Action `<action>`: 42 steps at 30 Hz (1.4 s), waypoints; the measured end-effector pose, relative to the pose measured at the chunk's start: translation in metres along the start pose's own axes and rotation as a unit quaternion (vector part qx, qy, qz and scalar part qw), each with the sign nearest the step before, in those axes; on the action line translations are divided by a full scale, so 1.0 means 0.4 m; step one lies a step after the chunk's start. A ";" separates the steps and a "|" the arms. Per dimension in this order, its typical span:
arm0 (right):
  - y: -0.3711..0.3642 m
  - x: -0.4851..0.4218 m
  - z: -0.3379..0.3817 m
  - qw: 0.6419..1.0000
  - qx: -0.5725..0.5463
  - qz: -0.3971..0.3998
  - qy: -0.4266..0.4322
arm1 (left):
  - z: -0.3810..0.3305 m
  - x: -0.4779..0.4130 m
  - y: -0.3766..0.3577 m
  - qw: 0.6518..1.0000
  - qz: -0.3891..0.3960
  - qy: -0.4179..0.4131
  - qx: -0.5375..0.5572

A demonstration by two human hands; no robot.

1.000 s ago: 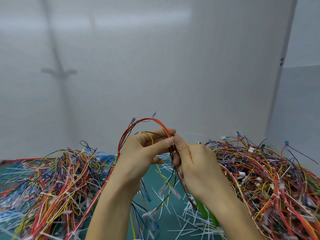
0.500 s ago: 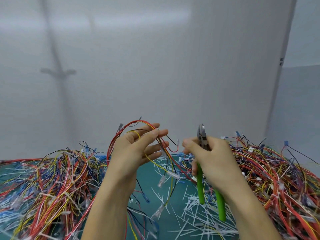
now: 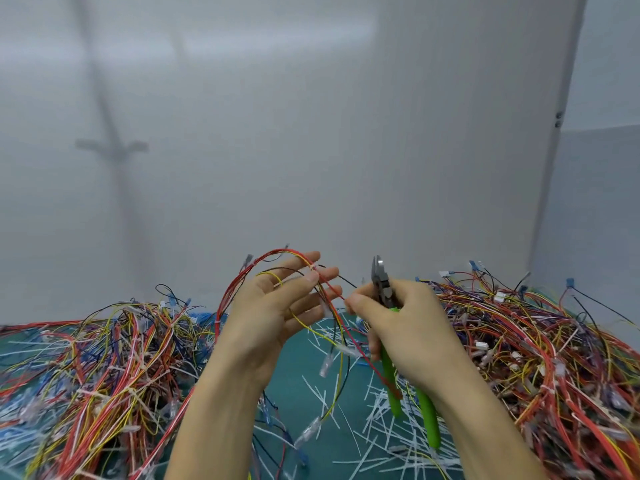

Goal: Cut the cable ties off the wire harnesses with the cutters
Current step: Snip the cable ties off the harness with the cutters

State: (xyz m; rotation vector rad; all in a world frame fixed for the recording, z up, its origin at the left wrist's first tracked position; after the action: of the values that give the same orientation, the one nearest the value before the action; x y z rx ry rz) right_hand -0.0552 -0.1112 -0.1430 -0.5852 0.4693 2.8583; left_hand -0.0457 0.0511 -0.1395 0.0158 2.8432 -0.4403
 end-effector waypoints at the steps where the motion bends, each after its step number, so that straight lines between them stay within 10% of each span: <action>1: 0.007 -0.003 -0.001 0.999 0.006 -0.030 0.010 | 0.003 0.003 -0.006 0.999 0.015 0.003 -0.039; 8: 0.040 -0.003 0.005 0.988 0.068 -0.129 0.044 | 0.046 0.035 -0.104 0.912 0.218 -0.047 -0.345; 15: 0.049 -0.024 -0.038 0.992 0.067 -0.103 -0.009 | 0.095 0.021 -0.110 0.838 0.219 -0.070 -0.495; 25: 0.046 -0.009 0.000 0.991 -0.068 -0.102 0.055 | 0.094 -0.022 0.104 0.921 0.004 0.168 -0.353; 30: 0.046 -0.005 0.013 0.984 -0.095 -0.121 0.089 | 0.079 -0.025 0.156 0.952 -0.086 0.151 -0.250; 37: 0.042 0.004 0.036 0.978 -0.129 -0.099 0.128 | 0.047 -0.016 0.065 0.974 0.086 0.157 0.136; 42: 0.014 0.010 0.044 0.983 -0.109 -0.042 0.141 | 0.055 -0.015 0.029 0.958 0.091 0.198 0.186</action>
State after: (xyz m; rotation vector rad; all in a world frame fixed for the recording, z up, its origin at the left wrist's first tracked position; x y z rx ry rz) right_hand -0.0662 -0.1099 -0.1279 -1.0305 0.1637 2.7756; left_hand -0.0336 0.0558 -0.1616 0.4839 3.0470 -1.0245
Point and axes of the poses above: each hand's wrist, its own x-axis away from the middle knuckle, its own y-axis out of the back of the hand, z = x × y, the point moved 5 cm from there along -x, towards the middle knuckle, and after that the axes turned 5 degrees about -z, right-handed, at the moved point
